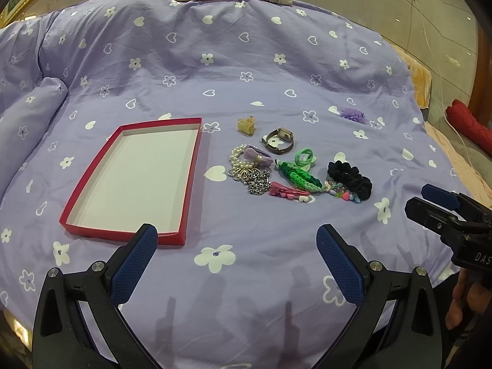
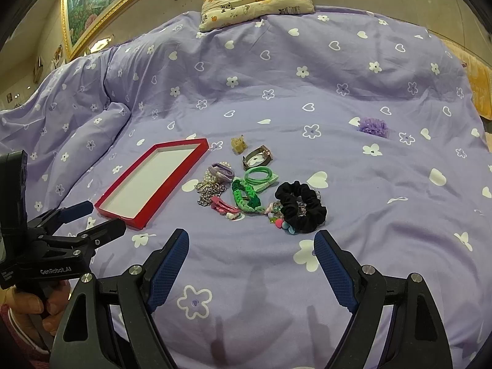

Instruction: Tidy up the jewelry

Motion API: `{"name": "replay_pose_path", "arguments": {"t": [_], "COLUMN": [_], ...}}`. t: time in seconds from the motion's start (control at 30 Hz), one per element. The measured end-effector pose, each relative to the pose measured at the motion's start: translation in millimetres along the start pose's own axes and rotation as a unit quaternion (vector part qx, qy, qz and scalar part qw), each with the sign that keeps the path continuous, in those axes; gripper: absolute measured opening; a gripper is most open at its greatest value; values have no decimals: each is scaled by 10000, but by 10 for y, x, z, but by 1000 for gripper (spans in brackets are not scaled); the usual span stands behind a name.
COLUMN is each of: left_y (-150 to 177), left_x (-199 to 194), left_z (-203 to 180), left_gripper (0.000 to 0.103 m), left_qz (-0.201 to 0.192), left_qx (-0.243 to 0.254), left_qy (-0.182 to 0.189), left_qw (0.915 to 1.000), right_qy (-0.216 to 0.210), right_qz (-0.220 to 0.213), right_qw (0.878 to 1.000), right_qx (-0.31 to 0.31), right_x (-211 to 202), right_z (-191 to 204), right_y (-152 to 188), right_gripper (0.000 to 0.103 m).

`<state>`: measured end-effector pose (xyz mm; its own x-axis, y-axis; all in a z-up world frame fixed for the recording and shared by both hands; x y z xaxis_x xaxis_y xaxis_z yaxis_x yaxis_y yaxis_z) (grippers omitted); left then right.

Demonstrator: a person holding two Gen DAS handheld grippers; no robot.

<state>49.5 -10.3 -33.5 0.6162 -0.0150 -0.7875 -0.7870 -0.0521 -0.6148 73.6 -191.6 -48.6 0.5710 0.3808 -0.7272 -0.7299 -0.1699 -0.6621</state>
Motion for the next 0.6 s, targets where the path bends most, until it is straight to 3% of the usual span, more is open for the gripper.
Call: {"name": "replay_pose_path", "arguments": {"t": [0.6], "left_y": [-130], "left_x": [216], "left_z": [24], "left_gripper": [103], "left_qz": [172], "left_qx": [-120], "left_qy": [258], "left_qw": [9994], "right_qy": [-104], "right_qz": [148], "right_qw": [9997], "right_qx": [163], "right_x": [165], "right_z": [-143], "right_y": [-20], "right_gripper": [85]}}
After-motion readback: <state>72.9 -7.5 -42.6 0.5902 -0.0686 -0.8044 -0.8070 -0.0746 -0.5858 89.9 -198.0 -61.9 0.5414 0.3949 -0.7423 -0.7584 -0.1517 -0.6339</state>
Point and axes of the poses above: each gripper's, at about its wrist camera, not at the fingertips, and x roughly the way its jaws point, z to its left, y to its underside, the point moved 7 cm from there along x, roughly the way its jaws point, and after that the axes turned 10 degrees about z, right-handed, at the moved point
